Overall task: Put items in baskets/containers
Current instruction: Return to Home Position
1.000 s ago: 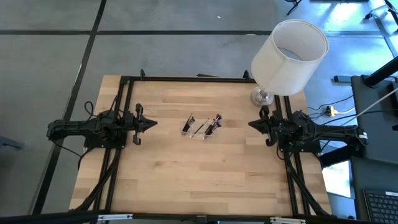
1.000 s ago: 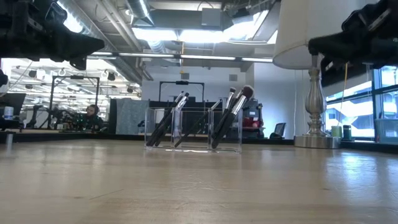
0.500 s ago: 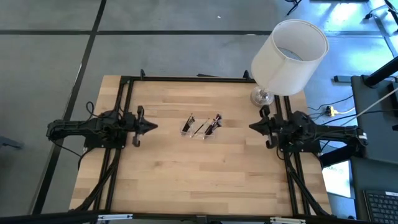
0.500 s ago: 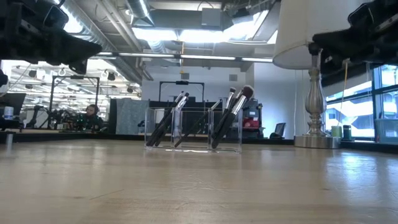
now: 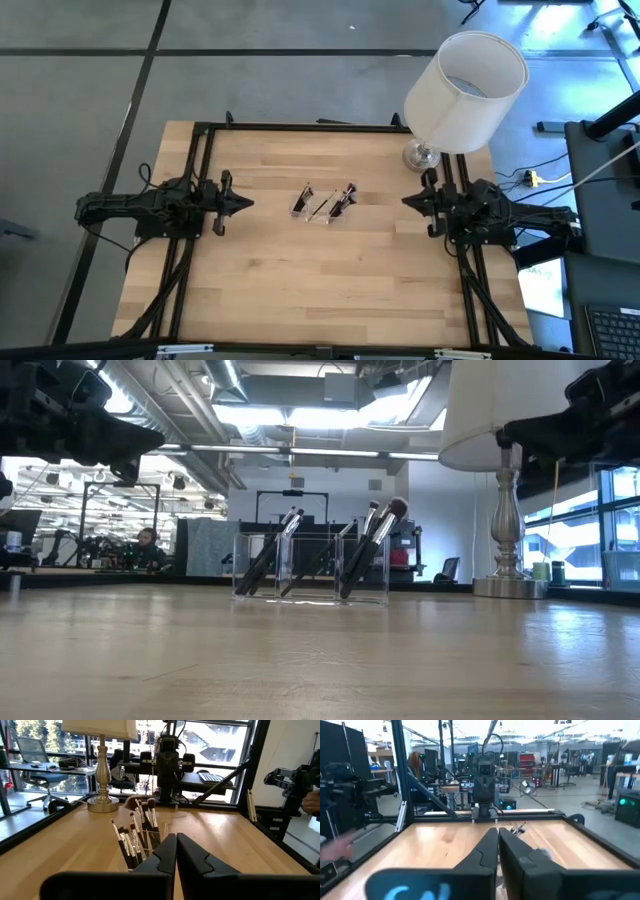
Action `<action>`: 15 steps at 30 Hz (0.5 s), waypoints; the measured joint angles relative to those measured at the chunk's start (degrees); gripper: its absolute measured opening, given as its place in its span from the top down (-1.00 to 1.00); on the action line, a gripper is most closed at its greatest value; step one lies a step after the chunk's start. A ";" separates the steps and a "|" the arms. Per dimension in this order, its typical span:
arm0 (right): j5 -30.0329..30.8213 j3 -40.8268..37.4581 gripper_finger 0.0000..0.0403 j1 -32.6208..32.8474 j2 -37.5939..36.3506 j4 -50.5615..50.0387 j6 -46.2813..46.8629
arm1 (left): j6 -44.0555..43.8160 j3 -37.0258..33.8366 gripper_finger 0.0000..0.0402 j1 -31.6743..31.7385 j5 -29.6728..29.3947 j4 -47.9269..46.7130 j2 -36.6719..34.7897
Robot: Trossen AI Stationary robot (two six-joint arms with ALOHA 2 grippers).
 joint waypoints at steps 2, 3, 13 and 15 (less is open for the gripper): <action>0.03 0.02 0.92 0.00 0.02 -0.76 1.10 | 0.02 0.00 0.95 0.00 0.00 0.04 0.00; 0.04 0.02 0.92 0.00 0.04 -1.41 0.92 | 0.01 0.00 0.94 0.00 0.00 0.00 0.00; 13.09 0.02 0.93 -0.13 0.15 -5.97 -0.74 | 0.02 0.00 0.95 0.00 -0.02 0.02 0.00; 12.95 0.02 0.94 -0.11 0.16 -6.02 -0.63 | 0.02 0.00 0.96 0.00 -0.02 0.02 0.00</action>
